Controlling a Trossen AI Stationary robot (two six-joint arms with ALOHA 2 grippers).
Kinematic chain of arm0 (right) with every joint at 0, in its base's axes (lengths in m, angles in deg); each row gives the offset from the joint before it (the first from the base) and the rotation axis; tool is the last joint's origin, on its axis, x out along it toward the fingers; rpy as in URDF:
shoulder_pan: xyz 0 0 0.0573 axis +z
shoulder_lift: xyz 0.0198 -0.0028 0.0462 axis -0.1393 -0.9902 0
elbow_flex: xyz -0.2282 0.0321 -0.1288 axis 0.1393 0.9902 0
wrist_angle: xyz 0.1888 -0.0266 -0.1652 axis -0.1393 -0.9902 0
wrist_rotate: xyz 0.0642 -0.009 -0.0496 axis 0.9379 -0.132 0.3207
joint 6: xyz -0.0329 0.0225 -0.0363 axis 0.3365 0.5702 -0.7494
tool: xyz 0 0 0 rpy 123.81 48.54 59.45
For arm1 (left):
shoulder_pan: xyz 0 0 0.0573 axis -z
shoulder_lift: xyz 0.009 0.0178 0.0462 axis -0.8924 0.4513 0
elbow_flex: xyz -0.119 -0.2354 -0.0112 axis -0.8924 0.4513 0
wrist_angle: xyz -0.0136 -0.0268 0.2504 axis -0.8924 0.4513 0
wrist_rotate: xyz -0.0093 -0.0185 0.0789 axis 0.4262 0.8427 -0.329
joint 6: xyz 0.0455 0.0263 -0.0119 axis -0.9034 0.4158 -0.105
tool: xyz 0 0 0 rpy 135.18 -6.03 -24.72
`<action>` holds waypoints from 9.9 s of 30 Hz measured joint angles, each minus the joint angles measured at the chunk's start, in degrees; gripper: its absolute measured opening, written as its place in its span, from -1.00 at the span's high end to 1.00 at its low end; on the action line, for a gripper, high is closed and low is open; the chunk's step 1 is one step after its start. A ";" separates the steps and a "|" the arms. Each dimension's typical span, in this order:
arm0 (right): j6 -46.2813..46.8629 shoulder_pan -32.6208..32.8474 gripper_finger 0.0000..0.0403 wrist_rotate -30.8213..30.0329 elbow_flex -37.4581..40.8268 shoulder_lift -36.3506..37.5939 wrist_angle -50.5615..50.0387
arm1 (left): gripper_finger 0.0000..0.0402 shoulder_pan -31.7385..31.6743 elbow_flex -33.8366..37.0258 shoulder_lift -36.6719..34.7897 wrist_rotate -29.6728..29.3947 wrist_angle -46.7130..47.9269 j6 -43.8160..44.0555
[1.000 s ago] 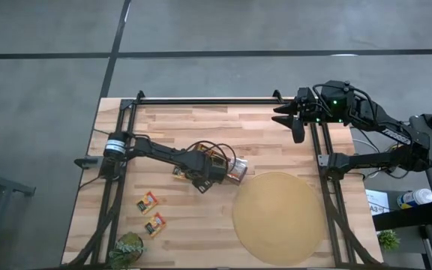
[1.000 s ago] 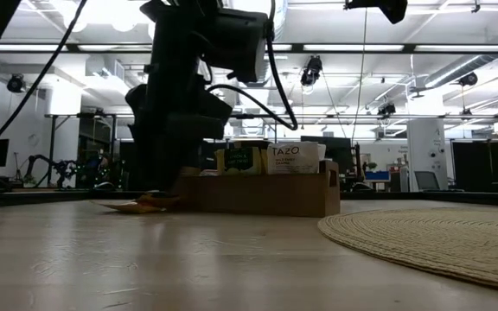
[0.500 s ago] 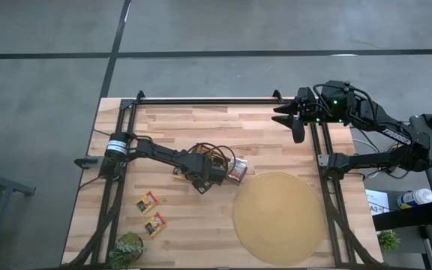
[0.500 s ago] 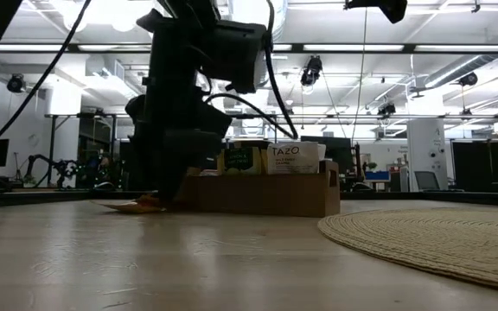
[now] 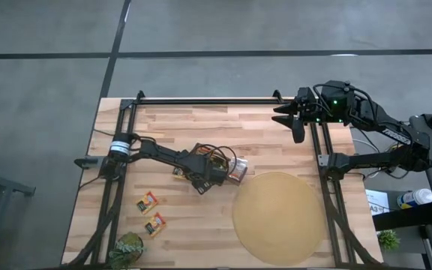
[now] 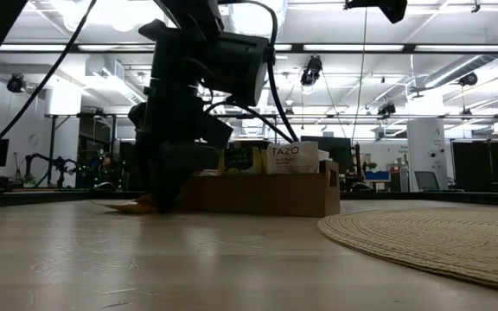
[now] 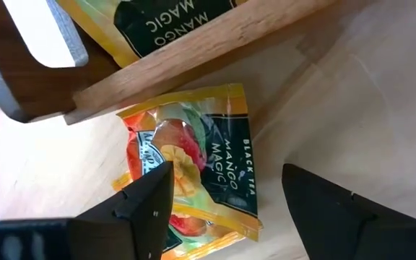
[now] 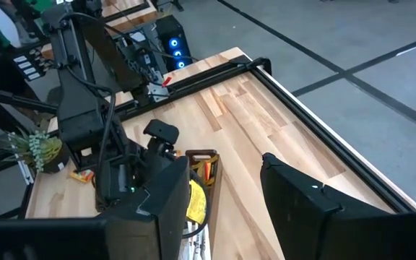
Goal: Pick & Place Tea
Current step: Put the orange tea bag into the left section of the wooden organizer
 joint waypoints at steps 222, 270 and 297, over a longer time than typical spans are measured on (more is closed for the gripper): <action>-28.44 -0.18 0.16 0.13 0.00 0.48 -2.19 | 1.00 -9.75 2.73 -17.16 -4.59 -15.34 74.52; -23.81 -0.42 0.16 0.11 0.00 2.38 -3.41 | 0.50 -7.52 -4.51 -19.76 4.43 -13.10 17.25; -7.01 -0.40 0.16 -3.20 0.00 2.36 -2.86 | 0.08 4.43 8.24 -30.45 16.31 7.68 30.20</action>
